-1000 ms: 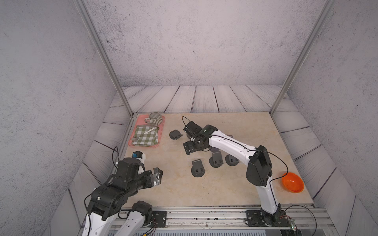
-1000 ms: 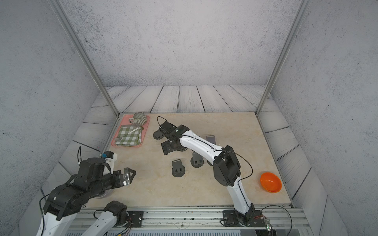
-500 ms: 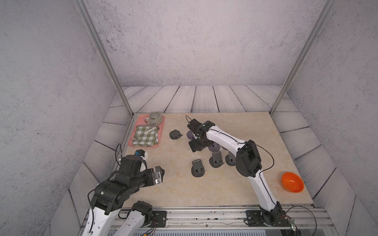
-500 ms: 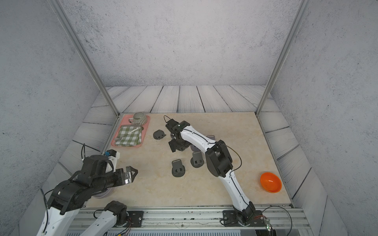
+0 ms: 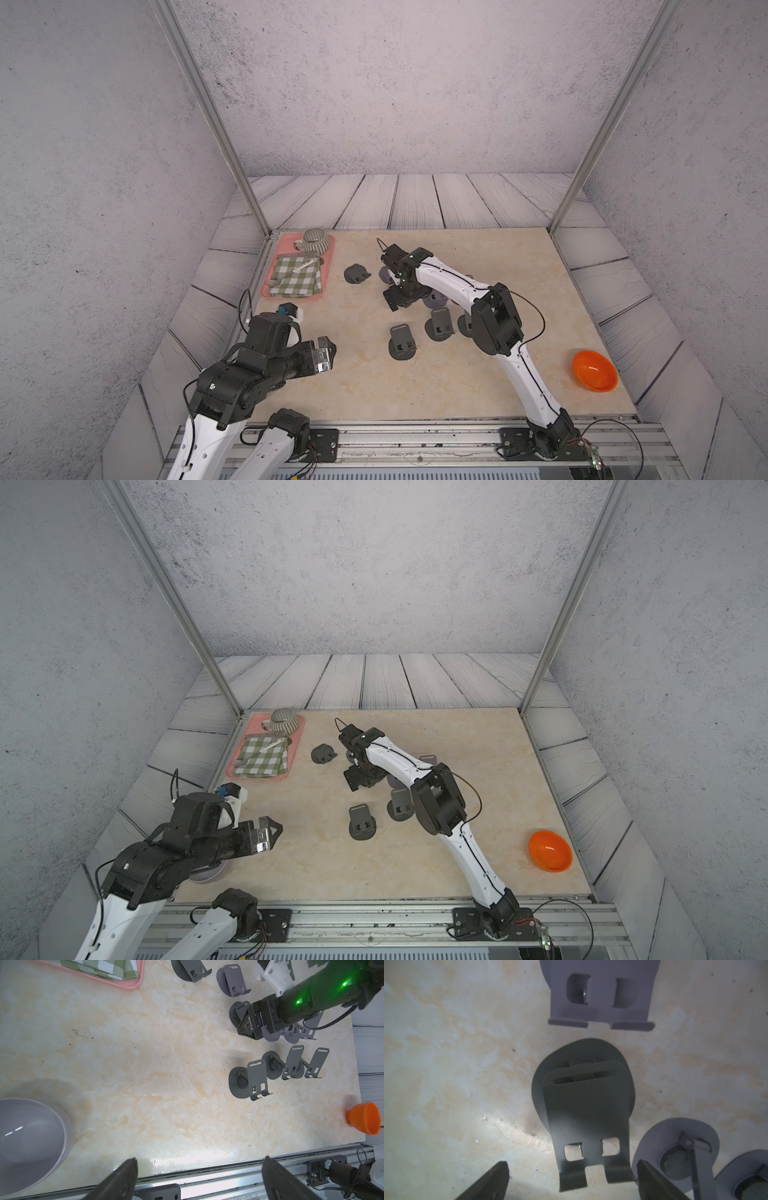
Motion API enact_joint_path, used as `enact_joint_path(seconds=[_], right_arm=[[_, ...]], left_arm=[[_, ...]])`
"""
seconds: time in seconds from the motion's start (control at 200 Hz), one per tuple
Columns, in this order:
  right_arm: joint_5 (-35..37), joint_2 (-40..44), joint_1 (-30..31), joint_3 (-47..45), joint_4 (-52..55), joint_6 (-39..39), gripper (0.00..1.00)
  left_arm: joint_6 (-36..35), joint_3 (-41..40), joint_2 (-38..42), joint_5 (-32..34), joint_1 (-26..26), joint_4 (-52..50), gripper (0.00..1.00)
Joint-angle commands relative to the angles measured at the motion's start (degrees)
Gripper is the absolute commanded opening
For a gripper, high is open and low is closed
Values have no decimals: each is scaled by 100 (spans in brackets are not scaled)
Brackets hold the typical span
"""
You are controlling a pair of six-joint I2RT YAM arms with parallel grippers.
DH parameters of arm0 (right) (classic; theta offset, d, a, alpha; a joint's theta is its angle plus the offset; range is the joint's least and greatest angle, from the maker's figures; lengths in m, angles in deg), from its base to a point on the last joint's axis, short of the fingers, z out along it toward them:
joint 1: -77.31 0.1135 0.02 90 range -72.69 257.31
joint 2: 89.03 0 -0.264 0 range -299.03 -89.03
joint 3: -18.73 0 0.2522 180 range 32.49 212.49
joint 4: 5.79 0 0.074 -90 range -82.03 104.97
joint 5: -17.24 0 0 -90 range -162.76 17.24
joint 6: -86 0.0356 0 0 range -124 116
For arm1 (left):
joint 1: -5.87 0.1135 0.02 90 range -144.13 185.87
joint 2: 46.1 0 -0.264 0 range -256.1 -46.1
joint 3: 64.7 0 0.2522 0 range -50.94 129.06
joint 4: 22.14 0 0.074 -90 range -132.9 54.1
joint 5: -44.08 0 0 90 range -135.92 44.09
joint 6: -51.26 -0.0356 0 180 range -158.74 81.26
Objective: Open the phone stand
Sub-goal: Pick up the phone stand at the center of the board.
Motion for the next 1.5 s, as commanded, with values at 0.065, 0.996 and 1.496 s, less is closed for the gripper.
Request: enact_joint_path(seconds=[0.065, 0.996, 1.496], right_arm=[[-134, -151, -129, 223, 64, -101, 99], [-432, -226, -159, -44, 81, -189, 57], [-596, 1268, -154, -1070, -107, 2, 54]], left_arm=[[-56, -48, 13, -14, 30, -77, 98], [-106, -24, -21, -84, 30, -27, 98], [-41, 14, -563, -545, 30, 794, 99]])
